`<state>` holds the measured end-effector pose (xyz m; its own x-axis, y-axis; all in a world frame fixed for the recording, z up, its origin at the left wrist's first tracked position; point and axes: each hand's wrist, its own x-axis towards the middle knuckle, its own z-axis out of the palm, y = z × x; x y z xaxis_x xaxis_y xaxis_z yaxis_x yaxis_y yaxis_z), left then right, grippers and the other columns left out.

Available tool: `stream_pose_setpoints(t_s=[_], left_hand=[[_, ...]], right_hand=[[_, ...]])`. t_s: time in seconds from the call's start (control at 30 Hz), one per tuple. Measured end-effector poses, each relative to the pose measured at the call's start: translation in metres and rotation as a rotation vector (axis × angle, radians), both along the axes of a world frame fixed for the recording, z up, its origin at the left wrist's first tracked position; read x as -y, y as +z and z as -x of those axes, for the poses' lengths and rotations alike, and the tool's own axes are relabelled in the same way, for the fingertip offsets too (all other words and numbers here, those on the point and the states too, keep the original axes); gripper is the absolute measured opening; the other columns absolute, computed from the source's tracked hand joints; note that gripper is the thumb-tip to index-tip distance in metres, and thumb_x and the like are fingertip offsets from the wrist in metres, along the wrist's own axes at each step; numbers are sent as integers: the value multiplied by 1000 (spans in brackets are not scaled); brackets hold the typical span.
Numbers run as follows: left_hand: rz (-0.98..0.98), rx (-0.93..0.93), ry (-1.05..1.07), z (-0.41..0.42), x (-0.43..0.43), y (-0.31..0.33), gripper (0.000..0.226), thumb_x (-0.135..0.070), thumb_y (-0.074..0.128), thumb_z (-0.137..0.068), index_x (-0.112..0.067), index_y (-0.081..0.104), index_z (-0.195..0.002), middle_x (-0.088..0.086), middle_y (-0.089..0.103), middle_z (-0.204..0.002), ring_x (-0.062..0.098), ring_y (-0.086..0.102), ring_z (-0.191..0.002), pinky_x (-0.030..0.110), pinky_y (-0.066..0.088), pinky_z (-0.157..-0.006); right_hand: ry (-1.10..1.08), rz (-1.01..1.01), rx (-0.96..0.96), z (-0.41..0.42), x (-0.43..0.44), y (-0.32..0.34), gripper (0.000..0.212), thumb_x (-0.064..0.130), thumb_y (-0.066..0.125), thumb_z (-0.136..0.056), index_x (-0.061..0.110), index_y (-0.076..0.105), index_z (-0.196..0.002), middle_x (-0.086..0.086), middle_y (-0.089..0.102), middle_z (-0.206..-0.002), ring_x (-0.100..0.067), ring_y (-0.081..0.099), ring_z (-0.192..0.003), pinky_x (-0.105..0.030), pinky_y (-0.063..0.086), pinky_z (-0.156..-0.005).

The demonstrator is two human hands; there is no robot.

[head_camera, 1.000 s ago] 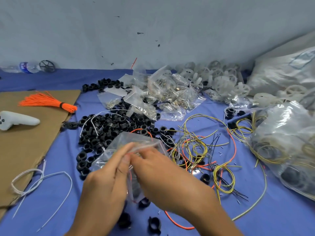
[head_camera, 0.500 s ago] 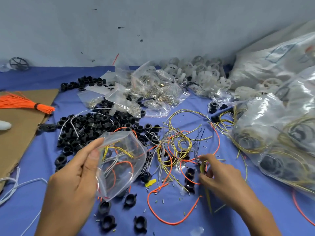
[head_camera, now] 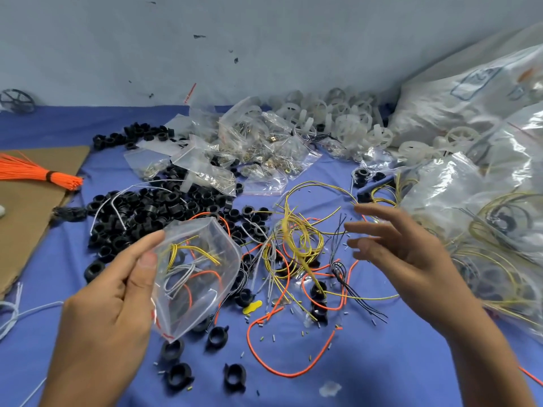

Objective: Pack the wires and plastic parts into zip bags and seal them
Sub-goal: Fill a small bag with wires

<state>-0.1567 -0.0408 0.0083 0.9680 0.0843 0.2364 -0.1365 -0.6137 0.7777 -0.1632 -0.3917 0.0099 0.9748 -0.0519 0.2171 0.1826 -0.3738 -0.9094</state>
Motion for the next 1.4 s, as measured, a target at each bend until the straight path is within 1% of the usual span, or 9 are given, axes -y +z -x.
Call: stream_pose_setpoints(t_s=[0.17,0.4,0.57,0.67,0.87,1.03,1.13,1.3,1.4], left_hand=[[29,7,13,2,3,0,46,-80,32,-91,-62,55,-126,15,50,-52,27,47,-46,35,40,-44],[24,28,-10,3,10,5,41,-77,33,-91,-63,58,-121,0,36,-43,6,27,-38,25,31,-39],[10,25,-4,5,13,7,40,-75,33,-89,-66,56,-121,0,37,-43,4,28,-37,31,32,-40],[20,13,-8,5,15,7,41,-73,34,-89,-64,56,-122,-2,40,-45,4,31,-39,32,33,-44],[31,-23,-1,6,25,6,39,-59,41,-92,-57,54,-130,1,50,-50,8,43,-43,33,40,-51],[-11,-17,-50,13,46,4,52,-63,32,-89,-52,52,-136,2,54,-52,19,53,-50,39,45,-57],[-186,22,-104,19,56,-6,45,-50,28,-104,-41,53,-141,10,69,-70,34,66,-72,43,52,-59],[-488,122,-201,26,63,-10,45,-34,44,-87,-22,76,-115,-2,60,-47,21,58,-39,25,35,-31],[-563,176,-257,29,59,-10,52,-28,42,-75,-22,77,-114,-9,64,-54,14,59,-42,25,37,-35]], right_hand=[[-197,735,-228,-6,4,-51,4,35,63,-94,38,62,-92,22,62,-80,2,57,-74,-19,40,-64],[-258,845,-321,-15,-9,-76,14,38,52,-94,29,63,-94,8,62,-92,-19,59,-93,-37,48,-76],[-531,542,-131,-20,4,-50,10,21,53,-97,16,62,-94,-6,65,-95,-31,60,-92,-35,40,-74],[-643,291,83,-17,5,-23,7,26,52,-98,24,58,-100,10,62,-84,-18,59,-84,-32,38,-75],[-337,-195,346,11,-52,31,6,37,56,-94,33,60,-97,4,64,-67,-7,59,-58,-13,45,-59],[-4,-425,77,37,-134,5,3,34,66,-85,36,66,-87,-6,59,-52,-11,54,-45,-13,43,-50],[47,-312,-228,45,-163,-36,7,29,62,-89,36,65,-88,-8,54,-46,-15,47,-42,-24,38,-50],[213,239,-394,31,-165,-63,6,28,57,-94,31,57,-89,6,57,-61,-7,49,-65,-35,43,-67],[258,105,-487,16,-167,-52,31,7,57,-91,25,50,-67,7,55,-55,-2,46,-63,-32,40,-62]])
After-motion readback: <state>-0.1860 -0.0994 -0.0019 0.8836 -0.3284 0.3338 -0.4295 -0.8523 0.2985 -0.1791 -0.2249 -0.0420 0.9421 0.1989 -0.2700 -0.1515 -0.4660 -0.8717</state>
